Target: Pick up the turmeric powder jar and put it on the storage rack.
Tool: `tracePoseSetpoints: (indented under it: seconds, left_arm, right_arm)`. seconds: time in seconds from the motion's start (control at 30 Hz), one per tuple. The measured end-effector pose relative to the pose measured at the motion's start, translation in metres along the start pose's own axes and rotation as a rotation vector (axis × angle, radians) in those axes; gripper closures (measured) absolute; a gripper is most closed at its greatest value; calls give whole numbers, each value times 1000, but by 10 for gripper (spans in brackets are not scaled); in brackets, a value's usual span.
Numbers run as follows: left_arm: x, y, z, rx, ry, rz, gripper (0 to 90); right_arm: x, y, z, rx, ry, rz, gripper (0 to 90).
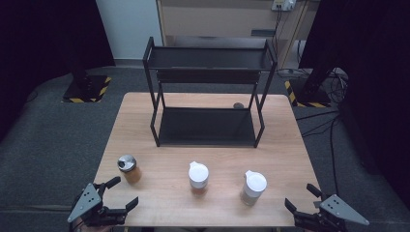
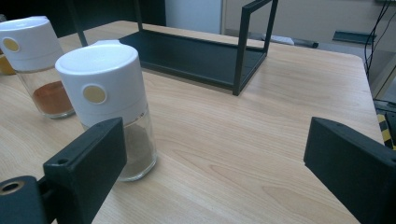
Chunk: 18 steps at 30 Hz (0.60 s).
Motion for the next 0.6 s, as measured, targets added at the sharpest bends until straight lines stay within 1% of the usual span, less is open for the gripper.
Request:
tracePoseSetpoints:
  seconds: [0.2, 0.23, 0.37, 0.53, 0.6]
  left_arm:
    - [10, -5, 3, 9, 3, 12, 41]
    - [12, -6, 3, 15, 10, 19, 41]
    - [17, -10, 8, 36, 15, 23, 41]
    - [19, -14, 22, 44, -20, 6, 41]
    - [19, -14, 28, 57, -23, 10, 43]
  right_arm:
    - [0, 0, 0, 1, 1, 1, 61]
    - [0, 0, 0, 1, 1, 1, 61]
    - [0, 0, 0, -1, -1, 1, 61]
    - [0, 0, 0, -1, 0, 6, 62]
    - [0, 0, 0, -1, 0, 6, 62]
Point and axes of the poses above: each handheld gripper's, and its own axes: y roughly forward along the jaws, x roughly out of its top, z roughly to its left, the point moved 8 cm from there along y, roughly forward along the jaws, and after that the axes turned 2 degrees about z, right-handed, at the moved point
